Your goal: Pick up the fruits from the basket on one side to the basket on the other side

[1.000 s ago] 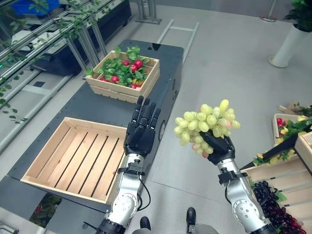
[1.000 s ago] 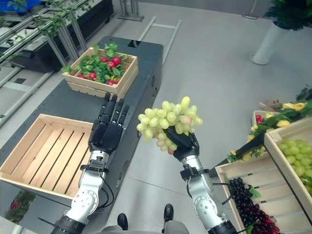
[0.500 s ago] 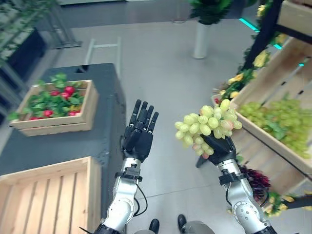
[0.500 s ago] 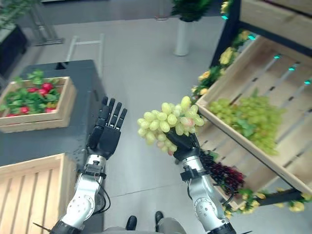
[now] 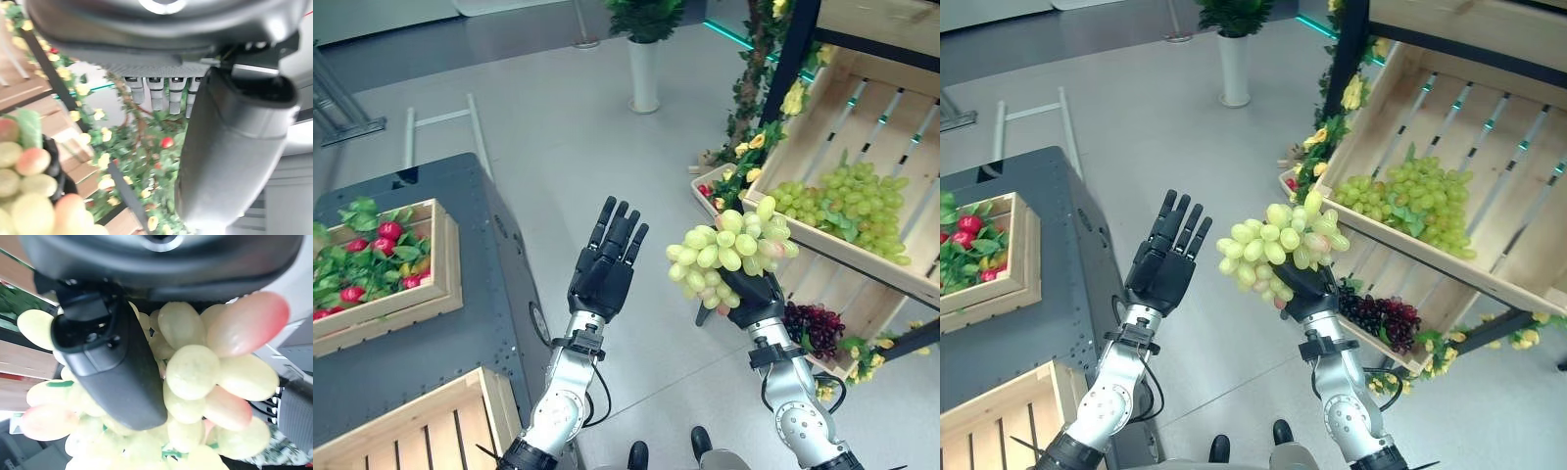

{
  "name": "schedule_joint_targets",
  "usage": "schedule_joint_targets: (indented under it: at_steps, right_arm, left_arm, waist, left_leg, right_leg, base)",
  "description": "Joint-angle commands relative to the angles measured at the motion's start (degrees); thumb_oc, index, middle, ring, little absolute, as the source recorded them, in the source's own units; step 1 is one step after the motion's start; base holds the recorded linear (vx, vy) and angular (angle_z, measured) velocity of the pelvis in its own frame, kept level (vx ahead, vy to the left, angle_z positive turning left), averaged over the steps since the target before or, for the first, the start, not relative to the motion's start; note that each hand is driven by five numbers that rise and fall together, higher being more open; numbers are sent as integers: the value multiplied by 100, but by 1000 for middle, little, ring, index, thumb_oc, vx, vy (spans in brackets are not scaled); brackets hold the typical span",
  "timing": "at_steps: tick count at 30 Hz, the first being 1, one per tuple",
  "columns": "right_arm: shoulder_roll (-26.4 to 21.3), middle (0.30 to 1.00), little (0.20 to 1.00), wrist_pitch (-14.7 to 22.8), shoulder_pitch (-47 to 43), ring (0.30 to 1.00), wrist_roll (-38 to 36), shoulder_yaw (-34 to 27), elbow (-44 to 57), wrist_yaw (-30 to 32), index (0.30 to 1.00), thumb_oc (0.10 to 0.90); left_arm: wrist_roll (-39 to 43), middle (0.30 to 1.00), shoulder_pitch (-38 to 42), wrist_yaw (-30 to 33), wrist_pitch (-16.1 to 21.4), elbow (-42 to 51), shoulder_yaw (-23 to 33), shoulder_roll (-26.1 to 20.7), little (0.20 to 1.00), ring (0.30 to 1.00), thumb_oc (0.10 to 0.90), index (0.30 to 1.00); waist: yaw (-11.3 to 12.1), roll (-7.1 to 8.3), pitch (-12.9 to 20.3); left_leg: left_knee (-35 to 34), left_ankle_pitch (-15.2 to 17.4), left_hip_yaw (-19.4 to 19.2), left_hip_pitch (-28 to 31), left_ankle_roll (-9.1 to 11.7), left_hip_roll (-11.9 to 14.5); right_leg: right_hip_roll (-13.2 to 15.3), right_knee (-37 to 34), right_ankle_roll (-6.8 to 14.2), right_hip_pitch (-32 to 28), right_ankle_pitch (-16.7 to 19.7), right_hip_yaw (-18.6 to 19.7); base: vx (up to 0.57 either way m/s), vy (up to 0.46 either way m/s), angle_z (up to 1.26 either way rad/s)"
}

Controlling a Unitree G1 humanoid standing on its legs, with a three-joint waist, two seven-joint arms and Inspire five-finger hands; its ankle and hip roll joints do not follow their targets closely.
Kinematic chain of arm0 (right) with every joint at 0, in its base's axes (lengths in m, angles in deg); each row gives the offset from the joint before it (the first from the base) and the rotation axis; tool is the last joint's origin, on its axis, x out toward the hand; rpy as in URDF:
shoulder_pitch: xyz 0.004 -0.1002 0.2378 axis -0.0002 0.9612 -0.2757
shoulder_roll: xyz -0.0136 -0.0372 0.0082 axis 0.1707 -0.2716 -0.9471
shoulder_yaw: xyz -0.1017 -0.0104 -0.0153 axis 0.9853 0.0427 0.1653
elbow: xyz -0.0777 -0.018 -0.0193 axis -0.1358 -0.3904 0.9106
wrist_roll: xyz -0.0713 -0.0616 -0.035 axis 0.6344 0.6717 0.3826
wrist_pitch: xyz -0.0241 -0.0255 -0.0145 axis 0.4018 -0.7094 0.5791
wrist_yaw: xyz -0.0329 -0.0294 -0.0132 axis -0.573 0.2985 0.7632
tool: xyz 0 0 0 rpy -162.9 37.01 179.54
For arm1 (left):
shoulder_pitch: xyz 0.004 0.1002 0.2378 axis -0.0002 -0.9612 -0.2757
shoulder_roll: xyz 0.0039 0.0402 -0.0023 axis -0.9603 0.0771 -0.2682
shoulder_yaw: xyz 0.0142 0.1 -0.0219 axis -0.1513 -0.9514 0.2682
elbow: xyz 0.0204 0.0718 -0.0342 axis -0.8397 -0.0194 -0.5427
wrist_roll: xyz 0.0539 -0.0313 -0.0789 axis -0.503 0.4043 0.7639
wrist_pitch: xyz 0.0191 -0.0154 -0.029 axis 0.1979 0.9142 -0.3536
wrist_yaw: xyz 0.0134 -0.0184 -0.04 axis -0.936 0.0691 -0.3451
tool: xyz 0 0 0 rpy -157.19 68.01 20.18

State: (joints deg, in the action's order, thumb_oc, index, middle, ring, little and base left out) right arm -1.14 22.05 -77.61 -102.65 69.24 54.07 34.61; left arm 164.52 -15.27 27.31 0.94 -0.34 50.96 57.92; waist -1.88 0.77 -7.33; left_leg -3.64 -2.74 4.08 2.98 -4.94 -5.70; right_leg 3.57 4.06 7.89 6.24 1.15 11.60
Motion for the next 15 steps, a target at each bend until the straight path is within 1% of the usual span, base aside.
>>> schedule_joint_targets:
  at_steps: [1,2,4,5,6,7,9,10,11,12,15]
  right_arm:
    - [207,300,300,340,-544,300,41,-246,559,-476,300,400]
    - [192,300,300,206,-618,300,-12,-241,530,-598,300,400]
    - [196,300,300,97,-707,300,23,-221,491,-743,300,400]
    - [175,300,300,25,-759,300,37,-227,474,-828,300,400]
    - [128,300,300,-75,-879,300,7,-190,426,-977,300,400]
    - [115,300,300,-95,-908,300,-3,-180,418,-994,300,400]
    - [29,300,300,-166,-1023,300,-85,-151,385,-1089,300,400]
    - [36,300,300,-221,-1101,300,-87,-139,333,-1245,300,400]
    - [36,300,300,-220,-1101,300,-88,-140,332,-1246,300,400]
    - [-4,300,300,-213,-1144,300,-54,-167,321,-1301,300,400]
    - [14,300,300,-314,-1216,300,-60,-191,320,-1206,300,400]
  left_arm:
    - [-177,900,584,-381,126,375,103,69,900,900,800,900]
    - [-220,900,625,-349,137,338,89,67,900,900,800,900]
    - [-246,900,666,-370,134,284,99,70,900,900,800,900]
    - [-243,900,684,-360,120,274,120,58,900,900,800,900]
    - [-226,900,695,-305,170,282,124,1,900,900,800,900]
    - [-222,900,694,-292,184,280,124,-7,900,900,800,900]
    - [-146,900,694,-276,165,289,177,-69,900,900,800,900]
    - [-221,900,736,-289,143,311,186,-86,900,900,800,900]
    - [-221,900,736,-289,143,311,186,-86,900,900,800,900]
    - [-264,900,750,-356,112,316,205,-77,900,900,800,900]
    - [-204,900,783,-381,159,270,237,-73,900,900,800,900]
  waist:
    - [-2,17,290]
    - [16,42,277]
    - [51,47,271]
    - [71,49,271]
    - [123,43,261]
    - [139,43,254]
    - [239,70,241]
    - [327,122,294]
    - [325,121,290]
    - [384,159,373]
    - [384,206,429]
  left_leg:
    - [-115,62,343,-118,11,5]
    - [-136,65,257,-97,1,8]
    - [-136,73,192,-121,-2,28]
    - [-136,73,147,-139,-12,44]
    - [-136,49,35,-136,-16,97]
    - [-136,43,16,-134,-14,109]
    - [-116,45,-49,-160,-40,159]
    - [-118,52,-39,-194,-55,185]
    - [-118,53,-37,-189,-55,185]
    - [-136,62,14,-235,-11,241]
    - [-136,130,-27,-218,57,331]
  right_leg:
    - [-95,-102,-201,-218,477,-356]
    - [-50,-147,-156,-163,569,-450]
    - [-21,-67,-146,-120,556,-563]
    - [-14,86,-139,-86,525,-660]
    - [2,440,-151,-23,434,-864]
    - [18,514,-157,-13,425,-923]
    - [144,740,-186,2,492,-1168]
    - [291,446,-196,-101,567,-1280]
    - [291,438,-196,-112,570,-1282]
    - [417,-70,-176,-260,606,-1285]
    - [434,-473,-99,-387,653,-1216]
  base:
    - [-68,88,-46]
    - [-89,64,-39]
    - [-95,32,-47]
    - [-87,-31,-46]
    - [-77,-40,-35]
    - [-72,-61,-60]
    - [-73,-152,-59]
    - [-55,-184,-31]
    - [-50,-322,-41]
    - [-30,-248,-40]
    - [1,-300,-23]
